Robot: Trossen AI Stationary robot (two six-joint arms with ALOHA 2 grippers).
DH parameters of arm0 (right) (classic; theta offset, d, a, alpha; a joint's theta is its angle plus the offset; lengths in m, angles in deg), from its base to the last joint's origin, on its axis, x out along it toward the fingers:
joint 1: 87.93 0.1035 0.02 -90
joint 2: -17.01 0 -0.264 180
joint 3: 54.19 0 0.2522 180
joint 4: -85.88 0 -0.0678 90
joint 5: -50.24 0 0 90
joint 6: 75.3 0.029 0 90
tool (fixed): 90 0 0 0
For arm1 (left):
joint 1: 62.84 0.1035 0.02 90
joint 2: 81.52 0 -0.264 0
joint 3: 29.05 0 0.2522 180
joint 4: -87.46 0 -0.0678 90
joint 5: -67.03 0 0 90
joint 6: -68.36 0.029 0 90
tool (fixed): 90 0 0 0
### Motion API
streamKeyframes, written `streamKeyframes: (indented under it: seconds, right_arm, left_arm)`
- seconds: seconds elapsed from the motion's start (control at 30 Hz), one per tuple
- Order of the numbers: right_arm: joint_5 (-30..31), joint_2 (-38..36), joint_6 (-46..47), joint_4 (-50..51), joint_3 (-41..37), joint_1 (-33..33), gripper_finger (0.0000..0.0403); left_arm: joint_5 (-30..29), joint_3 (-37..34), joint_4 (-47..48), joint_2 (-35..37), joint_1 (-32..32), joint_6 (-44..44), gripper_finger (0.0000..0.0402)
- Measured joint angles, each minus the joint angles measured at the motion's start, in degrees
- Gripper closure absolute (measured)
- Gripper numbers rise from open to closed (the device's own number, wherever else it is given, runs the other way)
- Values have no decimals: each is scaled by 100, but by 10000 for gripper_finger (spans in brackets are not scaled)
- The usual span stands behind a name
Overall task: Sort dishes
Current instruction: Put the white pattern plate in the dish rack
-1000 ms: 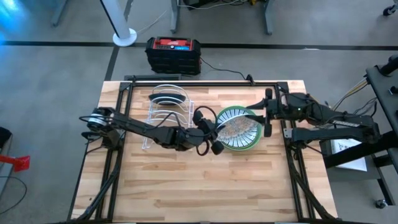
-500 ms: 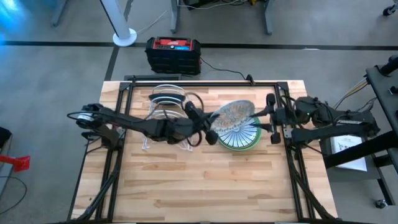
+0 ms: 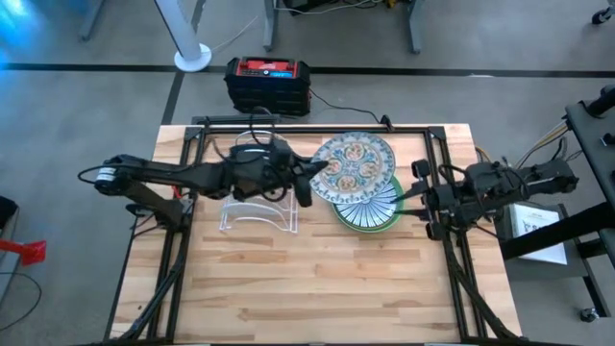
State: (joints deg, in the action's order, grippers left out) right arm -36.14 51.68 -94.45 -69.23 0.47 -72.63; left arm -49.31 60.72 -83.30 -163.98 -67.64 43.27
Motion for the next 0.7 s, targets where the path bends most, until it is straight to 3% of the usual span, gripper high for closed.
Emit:
streamKeyframes:
  seconds: [0.2,0.47,0.7]
  right_arm:
    - [1532,392,-1192,-230,-4,852,284]
    - [5377,1889,-3560,-1290,-9,1932,261]
    - [7008,3135,-5097,-2455,-11,2158,250]
  left_arm:
    - [-13,0,477,354,108,-436,390]
    - [13,0,955,363,375,-1681,391]
    - [127,0,1171,363,457,-2011,391]
